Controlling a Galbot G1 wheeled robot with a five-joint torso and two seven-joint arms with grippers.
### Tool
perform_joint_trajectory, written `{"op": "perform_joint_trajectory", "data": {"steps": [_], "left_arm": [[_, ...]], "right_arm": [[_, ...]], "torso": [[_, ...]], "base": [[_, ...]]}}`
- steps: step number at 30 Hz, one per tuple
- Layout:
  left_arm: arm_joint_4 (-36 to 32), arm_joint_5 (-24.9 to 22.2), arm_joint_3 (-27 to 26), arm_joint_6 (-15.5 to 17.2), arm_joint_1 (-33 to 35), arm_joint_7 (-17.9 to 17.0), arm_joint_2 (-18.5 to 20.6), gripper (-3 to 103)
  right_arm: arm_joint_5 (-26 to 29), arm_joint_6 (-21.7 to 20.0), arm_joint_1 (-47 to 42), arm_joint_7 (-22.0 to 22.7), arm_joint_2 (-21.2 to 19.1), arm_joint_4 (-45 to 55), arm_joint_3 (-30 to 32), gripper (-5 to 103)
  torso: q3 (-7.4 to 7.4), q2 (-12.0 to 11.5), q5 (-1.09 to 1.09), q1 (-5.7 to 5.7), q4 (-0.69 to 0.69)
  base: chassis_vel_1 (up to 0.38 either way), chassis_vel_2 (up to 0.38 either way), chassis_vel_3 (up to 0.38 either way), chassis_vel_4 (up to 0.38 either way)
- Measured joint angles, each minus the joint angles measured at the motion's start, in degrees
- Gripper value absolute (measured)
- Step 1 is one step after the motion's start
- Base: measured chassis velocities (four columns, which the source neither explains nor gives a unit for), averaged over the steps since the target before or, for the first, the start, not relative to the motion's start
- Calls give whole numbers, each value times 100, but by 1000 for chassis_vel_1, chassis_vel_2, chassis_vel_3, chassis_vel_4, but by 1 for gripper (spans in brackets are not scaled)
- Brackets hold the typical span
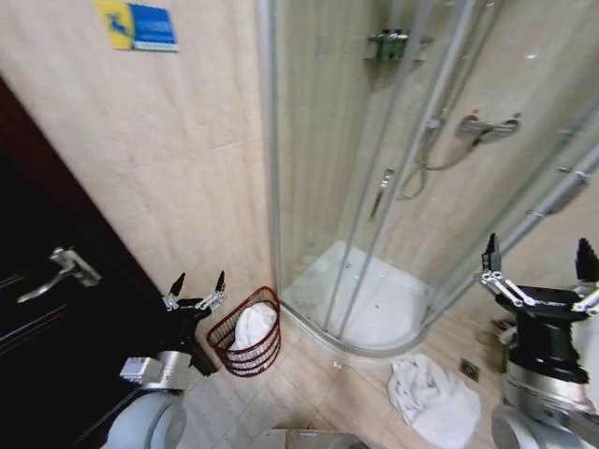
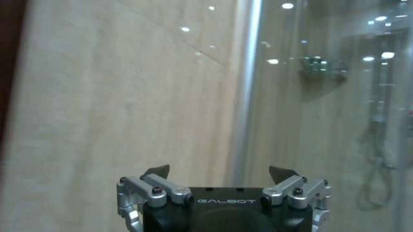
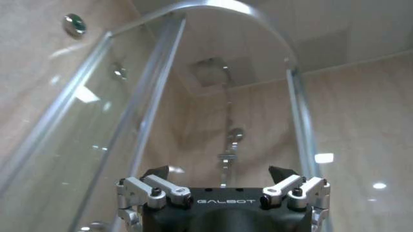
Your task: Discard the used towel into the hamper.
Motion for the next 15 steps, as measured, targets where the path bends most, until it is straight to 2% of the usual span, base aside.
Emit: {"op": "perform_joint_trajectory", "data": {"steps": [6,15], "left_arm": [[0,0,0,0,0,0,0,100],[0,0,0,0,0,0,1,100]], "right_arm": [[56,-35,14,7,-9,-1,-6,100],[66,-35,87,25,-19,0,-20,100]], "torso": [[0,0,1,0,2],[0,0,0,0,2]], "base": [[-49,-61,-69,-34],[-30,-35,37,28]]}}
